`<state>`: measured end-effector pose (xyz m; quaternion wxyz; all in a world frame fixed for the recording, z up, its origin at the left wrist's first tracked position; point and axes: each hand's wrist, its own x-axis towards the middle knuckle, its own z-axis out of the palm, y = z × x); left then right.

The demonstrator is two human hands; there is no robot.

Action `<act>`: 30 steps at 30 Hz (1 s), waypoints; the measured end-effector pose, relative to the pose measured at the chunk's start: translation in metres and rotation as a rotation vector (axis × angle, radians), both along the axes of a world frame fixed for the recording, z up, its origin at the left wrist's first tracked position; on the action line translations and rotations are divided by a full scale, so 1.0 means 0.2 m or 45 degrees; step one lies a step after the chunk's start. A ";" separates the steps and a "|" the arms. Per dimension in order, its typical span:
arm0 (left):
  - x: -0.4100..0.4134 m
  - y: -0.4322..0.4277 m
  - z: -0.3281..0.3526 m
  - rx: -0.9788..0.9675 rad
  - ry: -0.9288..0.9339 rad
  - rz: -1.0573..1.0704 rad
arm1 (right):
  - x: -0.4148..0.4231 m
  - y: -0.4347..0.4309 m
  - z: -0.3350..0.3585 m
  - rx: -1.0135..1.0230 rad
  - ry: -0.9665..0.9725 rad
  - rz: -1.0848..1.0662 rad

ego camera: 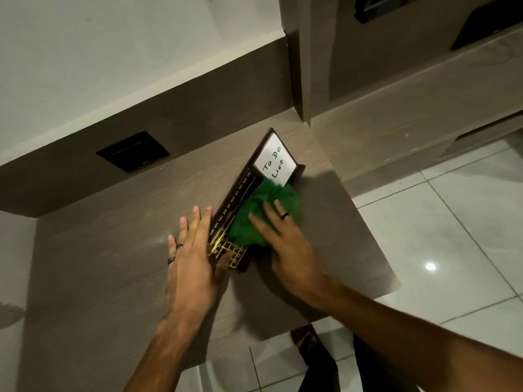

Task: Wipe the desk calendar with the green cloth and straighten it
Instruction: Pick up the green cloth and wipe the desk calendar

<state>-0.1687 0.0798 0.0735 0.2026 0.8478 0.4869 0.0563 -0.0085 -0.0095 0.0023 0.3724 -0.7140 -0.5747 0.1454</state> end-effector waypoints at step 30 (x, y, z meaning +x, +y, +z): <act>-0.01 0.01 -0.04 0.071 -0.020 -0.011 | 0.10 0.13 0.08 0.164 -0.275 0.055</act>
